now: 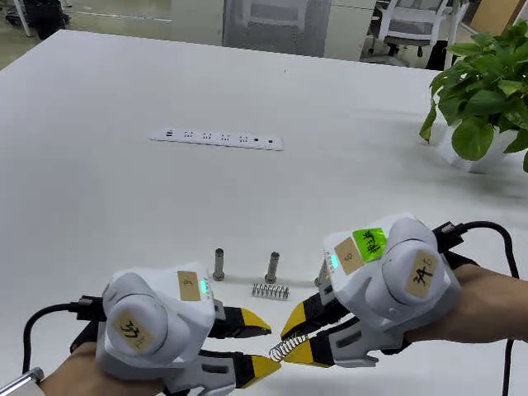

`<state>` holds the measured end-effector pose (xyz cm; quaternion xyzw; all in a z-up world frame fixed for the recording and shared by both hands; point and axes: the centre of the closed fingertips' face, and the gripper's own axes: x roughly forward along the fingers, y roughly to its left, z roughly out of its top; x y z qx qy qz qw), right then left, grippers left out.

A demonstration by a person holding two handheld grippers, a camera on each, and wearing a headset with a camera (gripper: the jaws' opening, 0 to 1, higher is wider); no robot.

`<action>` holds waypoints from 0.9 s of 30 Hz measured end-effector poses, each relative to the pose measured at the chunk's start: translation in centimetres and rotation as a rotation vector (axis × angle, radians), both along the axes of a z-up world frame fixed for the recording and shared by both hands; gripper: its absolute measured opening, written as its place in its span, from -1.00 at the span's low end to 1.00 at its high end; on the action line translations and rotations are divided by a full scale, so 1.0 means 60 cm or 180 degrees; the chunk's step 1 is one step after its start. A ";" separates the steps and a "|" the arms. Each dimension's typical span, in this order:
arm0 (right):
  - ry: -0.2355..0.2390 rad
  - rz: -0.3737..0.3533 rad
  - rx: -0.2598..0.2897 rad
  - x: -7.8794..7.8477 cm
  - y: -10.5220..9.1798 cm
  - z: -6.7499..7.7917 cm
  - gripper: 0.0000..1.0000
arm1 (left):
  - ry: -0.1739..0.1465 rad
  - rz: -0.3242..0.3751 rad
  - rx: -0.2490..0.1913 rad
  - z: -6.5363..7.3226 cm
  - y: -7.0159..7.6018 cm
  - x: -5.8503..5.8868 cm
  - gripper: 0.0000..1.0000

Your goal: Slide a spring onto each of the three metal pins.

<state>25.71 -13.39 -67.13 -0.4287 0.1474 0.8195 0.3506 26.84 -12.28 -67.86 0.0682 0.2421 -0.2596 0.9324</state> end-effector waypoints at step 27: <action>-0.0258 0.0184 -0.0151 0.038 0.011 -0.002 -0.76 | 0.0015 0.1649 -0.0285 -0.021 0.152 -0.019 1.00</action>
